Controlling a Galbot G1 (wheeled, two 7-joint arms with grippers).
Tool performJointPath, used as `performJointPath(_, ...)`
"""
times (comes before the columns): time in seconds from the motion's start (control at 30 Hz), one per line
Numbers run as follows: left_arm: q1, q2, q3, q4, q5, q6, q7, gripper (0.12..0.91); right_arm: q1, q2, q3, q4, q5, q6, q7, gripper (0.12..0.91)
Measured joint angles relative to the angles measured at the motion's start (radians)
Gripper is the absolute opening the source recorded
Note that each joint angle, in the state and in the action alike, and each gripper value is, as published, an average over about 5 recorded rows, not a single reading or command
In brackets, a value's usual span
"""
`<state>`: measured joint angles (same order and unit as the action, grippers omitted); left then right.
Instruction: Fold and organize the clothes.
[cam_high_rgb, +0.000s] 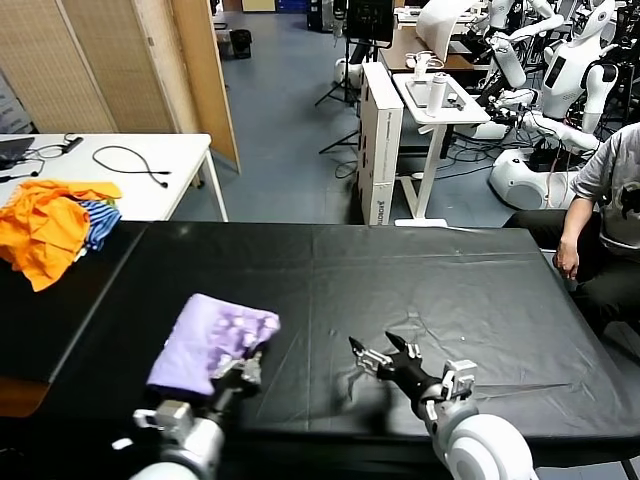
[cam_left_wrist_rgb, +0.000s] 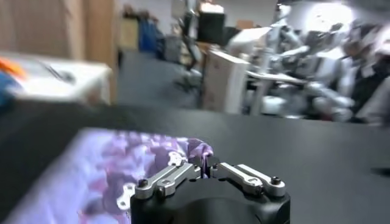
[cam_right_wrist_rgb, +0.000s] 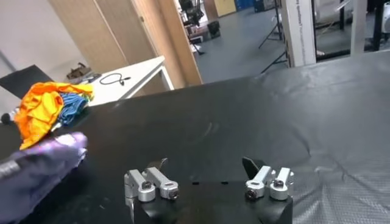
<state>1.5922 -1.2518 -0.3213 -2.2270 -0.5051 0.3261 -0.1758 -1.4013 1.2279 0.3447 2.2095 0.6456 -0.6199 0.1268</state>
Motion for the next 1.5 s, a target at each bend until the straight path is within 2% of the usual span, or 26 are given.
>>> performJointPath(0.2, -0.056, -0.096, 0.062, 0.065, 0.026, 0.0, 0.001, 0.176, 0.004, 0.006, -0.016, -0.007, 0.002, -0.004, -0.003, 0.907)
performJointPath(0.33, -0.065, -0.129, 0.073, 0.089, 0.076, -0.008, 0.027, 0.197, 0.012, 0.005, -0.025, -0.012, 0.031, -0.019, -0.002, 0.907)
performJointPath(0.47, -0.057, -0.131, 0.069, 0.083, 0.124, -0.013, 0.061, 0.362, 0.027, 0.002, -0.039, -0.026, 0.079, -0.037, 0.006, 0.907)
performJointPath(0.63, -0.055, -0.112, 0.038, 0.046, 0.132, -0.013, 0.077, 0.702, 0.055, 0.0, -0.065, -0.054, 0.169, -0.073, 0.026, 0.907)
performJointPath(0.73, -0.058, -0.094, 0.007, 0.028, 0.135, -0.026, 0.078, 0.849, 0.079, 0.004, -0.084, -0.075, 0.212, -0.09, 0.036, 0.907)
performJointPath(0.83, -0.06, -0.079, -0.022, 0.023, 0.139, -0.036, 0.075, 0.9, 0.105, 0.012, -0.108, -0.101, 0.226, -0.095, 0.04, 0.907)
performJointPath(1.03, -0.049, -0.079, -0.04, 0.029, 0.173, -0.041, 0.073, 0.907, 0.149, 0.036, -0.164, -0.151, 0.198, -0.095, 0.029, 0.882)
performJointPath(1.13, -0.046, -0.084, -0.044, 0.031, 0.18, -0.045, 0.073, 0.907, 0.164, 0.047, -0.19, -0.173, 0.186, -0.093, 0.02, 0.765)
performJointPath(1.4, -0.043, -0.087, -0.06, 0.034, 0.182, -0.056, 0.071, 0.907, 0.179, 0.062, -0.22, -0.197, 0.161, -0.086, 0.003, 0.295)
performJointPath(1.5, -0.04, -0.089, -0.066, 0.036, 0.185, -0.062, 0.071, 0.907, 0.176, 0.058, -0.209, -0.192, 0.152, -0.084, 0.004, 0.169)
